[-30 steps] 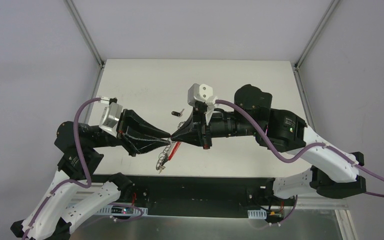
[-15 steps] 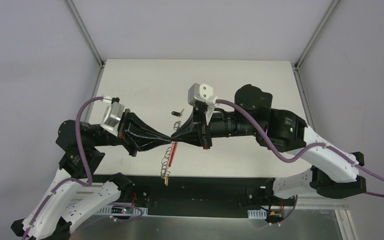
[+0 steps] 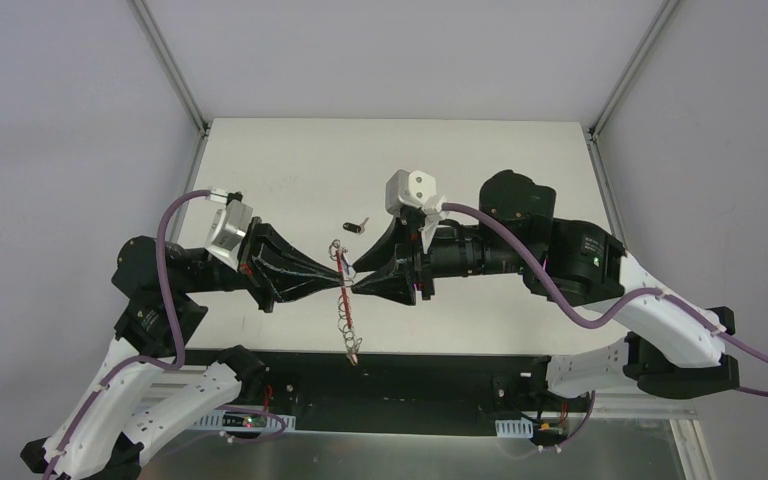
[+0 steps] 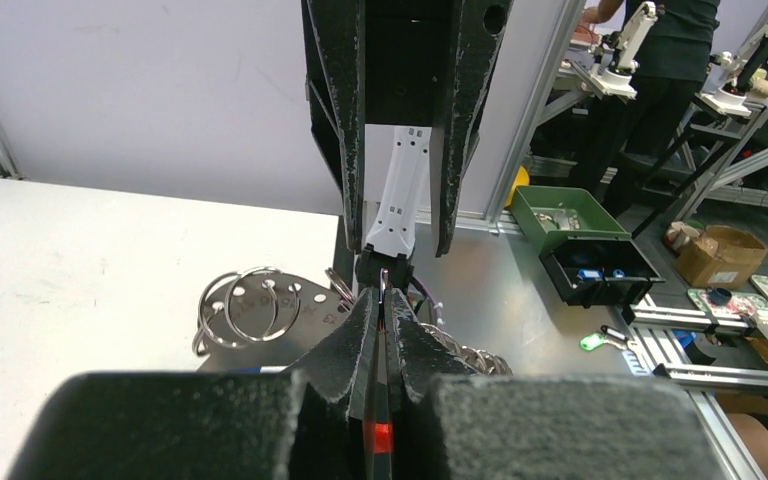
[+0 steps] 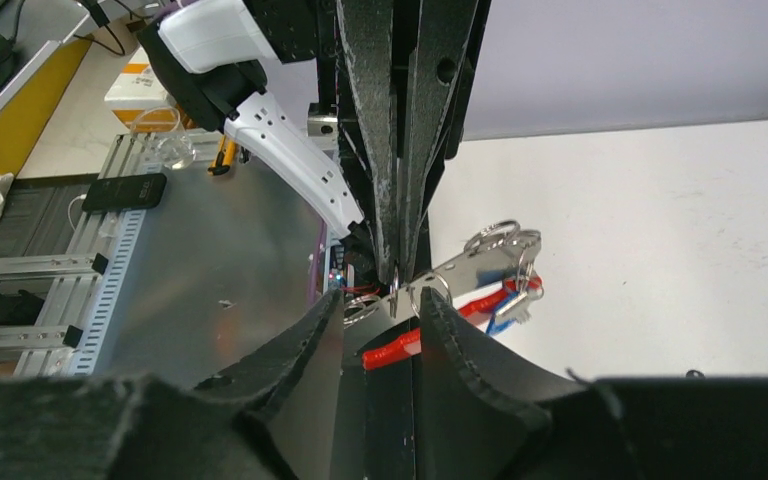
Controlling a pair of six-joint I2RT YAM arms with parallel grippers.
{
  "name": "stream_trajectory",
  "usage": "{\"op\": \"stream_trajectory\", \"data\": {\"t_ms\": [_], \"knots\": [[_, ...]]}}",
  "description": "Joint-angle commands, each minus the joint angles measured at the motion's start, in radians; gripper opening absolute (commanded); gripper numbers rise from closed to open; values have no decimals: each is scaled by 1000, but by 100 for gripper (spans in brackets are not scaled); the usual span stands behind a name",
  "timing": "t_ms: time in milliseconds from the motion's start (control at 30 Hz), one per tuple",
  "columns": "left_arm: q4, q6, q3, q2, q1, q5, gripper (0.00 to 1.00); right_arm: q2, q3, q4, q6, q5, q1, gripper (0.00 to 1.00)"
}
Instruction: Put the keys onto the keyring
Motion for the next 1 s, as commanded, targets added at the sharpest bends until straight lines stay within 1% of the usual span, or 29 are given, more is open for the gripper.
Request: {"op": "stream_trajectory", "data": {"t_ms": [0, 467, 633, 800, 967], "knots": [[33, 24, 42, 1, -9, -26, 0, -19, 38, -34, -23, 13, -2, 38], [33, 23, 48, -8, -9, -24, 0, 44, 79, -51, -23, -23, -2, 39], [34, 25, 46, -17, -9, -26, 0, 63, 95, -67, -23, -28, -2, 36], [34, 29, 43, -25, -9, -33, 0, 68, 97, -78, -21, -31, -2, 28], [23, 39, 45, -28, -9, -37, 0, 55, 81, -73, -14, -28, -2, 29]]}}
